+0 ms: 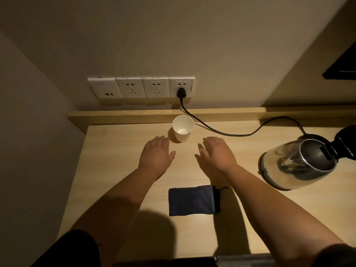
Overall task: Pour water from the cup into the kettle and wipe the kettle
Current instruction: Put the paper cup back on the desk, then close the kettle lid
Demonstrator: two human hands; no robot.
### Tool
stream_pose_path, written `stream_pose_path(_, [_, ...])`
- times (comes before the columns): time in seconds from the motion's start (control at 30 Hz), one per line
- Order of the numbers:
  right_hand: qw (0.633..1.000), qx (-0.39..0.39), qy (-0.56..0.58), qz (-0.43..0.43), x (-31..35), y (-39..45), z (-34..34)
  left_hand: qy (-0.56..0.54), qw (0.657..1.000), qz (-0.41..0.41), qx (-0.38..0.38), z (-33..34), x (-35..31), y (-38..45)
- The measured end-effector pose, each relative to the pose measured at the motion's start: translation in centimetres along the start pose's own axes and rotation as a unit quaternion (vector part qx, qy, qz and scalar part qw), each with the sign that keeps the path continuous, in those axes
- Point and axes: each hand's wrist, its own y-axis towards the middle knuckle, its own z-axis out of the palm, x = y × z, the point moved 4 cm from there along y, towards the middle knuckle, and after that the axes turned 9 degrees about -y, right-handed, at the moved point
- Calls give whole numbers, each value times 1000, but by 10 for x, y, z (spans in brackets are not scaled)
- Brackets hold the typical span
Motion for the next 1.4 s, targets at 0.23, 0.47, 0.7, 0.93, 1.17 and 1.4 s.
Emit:
stream_pose_path(0.23, [988, -16, -149, -21, -2, -63, -26, 47, 998, 28, -6, -14, -31, -57])
stream_pose_path(0.47, [986, -17, -166, -18, -23, -129, -44, 12, 998, 64, -24, -23, -78, -89])
stream_pose_path(0.7, [988, -41, -152, -1, -66, -175, -57, 12, 994, 103, -39, -18, -143, -112])
stream_pose_path(0.93, [988, -77, -128, -41, -129, -220, -83, 18, 994, 95, -58, -4, -216, -139])
stream_pose_path(1.17, [991, -104, -82, -24, -214, -244, -122, 9, 993, 82, -81, 5, -298, -147])
stream_pose_path(1.4, [973, -175, 105, 109, -277, -232, -156, 7, 992, 94, -83, 4, -343, -130])
